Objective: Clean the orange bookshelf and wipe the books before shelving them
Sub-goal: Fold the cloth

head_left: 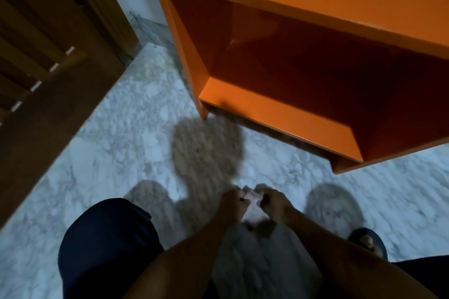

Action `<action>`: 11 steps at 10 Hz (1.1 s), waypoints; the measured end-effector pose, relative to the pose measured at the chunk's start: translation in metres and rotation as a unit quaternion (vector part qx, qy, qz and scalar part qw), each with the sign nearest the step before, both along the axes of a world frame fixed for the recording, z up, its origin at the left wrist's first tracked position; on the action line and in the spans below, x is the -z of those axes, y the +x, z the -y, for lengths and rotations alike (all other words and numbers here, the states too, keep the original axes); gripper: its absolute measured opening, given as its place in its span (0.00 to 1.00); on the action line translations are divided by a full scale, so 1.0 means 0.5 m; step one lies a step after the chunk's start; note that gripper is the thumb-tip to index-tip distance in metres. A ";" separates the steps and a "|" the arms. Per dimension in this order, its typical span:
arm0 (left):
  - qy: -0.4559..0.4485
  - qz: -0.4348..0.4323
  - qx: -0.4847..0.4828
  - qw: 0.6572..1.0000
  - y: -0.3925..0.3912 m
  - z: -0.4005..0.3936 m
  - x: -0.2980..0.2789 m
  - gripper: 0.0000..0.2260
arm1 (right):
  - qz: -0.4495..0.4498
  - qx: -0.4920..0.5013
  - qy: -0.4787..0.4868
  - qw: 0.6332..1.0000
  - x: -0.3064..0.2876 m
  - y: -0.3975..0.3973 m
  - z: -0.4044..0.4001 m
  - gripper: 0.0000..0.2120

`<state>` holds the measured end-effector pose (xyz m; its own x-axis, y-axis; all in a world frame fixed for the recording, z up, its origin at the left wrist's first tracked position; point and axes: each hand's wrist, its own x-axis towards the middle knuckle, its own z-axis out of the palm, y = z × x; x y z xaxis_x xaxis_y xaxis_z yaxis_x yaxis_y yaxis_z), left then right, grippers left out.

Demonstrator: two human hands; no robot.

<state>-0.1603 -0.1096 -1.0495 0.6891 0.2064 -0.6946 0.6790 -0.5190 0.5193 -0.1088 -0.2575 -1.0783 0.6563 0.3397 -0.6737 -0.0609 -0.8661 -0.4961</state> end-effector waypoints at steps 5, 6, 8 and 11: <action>-0.267 0.117 0.007 0.957 0.066 -0.055 -0.809 0.21 | -0.007 0.161 0.235 0.958 -0.846 0.074 0.019 0.10; -0.270 0.107 0.040 0.956 0.053 -0.044 -1.013 0.15 | -0.017 0.154 0.235 0.960 -1.060 0.054 0.039 0.07; -0.191 0.195 0.158 0.949 0.045 0.014 -1.288 0.02 | 0.040 0.154 0.247 0.956 -1.384 -0.005 0.149 0.04; -0.098 0.336 0.307 0.885 0.103 0.253 -1.543 0.03 | 0.235 0.255 0.216 0.913 -1.657 -0.054 0.383 0.03</action>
